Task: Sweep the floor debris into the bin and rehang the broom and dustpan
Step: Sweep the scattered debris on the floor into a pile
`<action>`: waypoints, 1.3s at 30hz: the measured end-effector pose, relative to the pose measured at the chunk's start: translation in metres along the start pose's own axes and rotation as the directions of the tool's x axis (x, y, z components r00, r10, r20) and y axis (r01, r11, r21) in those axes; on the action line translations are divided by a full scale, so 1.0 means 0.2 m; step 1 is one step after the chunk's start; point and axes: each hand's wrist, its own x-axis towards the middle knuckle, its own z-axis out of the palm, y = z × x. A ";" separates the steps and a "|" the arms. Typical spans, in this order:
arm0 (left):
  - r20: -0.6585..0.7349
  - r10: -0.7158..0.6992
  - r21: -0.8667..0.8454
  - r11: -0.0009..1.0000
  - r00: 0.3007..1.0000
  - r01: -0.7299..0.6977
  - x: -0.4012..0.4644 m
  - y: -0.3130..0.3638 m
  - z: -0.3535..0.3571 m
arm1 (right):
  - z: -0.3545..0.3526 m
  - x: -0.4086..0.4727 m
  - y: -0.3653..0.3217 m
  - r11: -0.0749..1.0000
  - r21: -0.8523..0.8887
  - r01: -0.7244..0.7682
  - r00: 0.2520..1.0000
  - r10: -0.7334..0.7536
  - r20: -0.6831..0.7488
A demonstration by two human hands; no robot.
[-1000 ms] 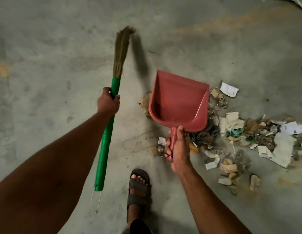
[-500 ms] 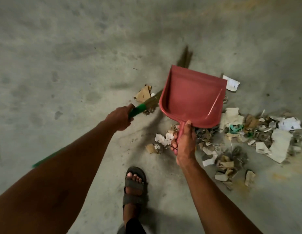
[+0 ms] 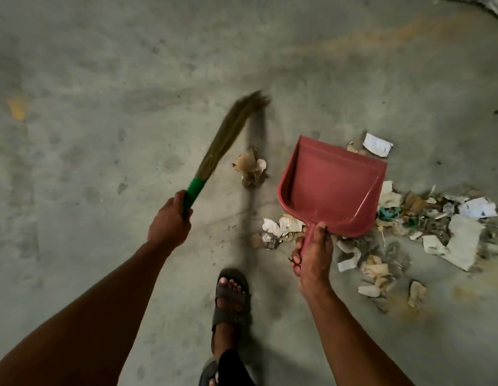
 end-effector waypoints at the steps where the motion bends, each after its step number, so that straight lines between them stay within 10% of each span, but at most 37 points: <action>1: -0.006 -0.059 0.039 0.997 0.998 0.059 -0.04 -0.01 0.01 | -0.02 -0.03 0.01 1.000 -0.002 0.001 1.000 -0.001 0.008; 6: 0.154 -0.185 0.185 0.970 0.971 0.156 -0.25 -0.04 0.11 | -0.19 -0.15 0.14 1.000 -0.024 -0.003 0.999 0.004 0.040; 16: 0.379 0.095 0.172 0.970 0.920 -0.171 -0.68 0.40 0.51 | -0.55 -0.30 0.30 0.998 -0.040 -0.039 0.999 0.040 0.024; 25: 0.193 0.130 0.045 0.989 0.973 -0.141 -0.90 0.56 0.49 | -0.84 -0.28 0.11 0.999 -0.050 0.019 1.000 -0.018 0.025; 39: 0.120 -0.351 0.146 0.932 0.929 0.333 -1.53 0.41 0.85 | -1.29 0.03 -0.02 0.979 -0.200 0.024 0.986 0.009 0.165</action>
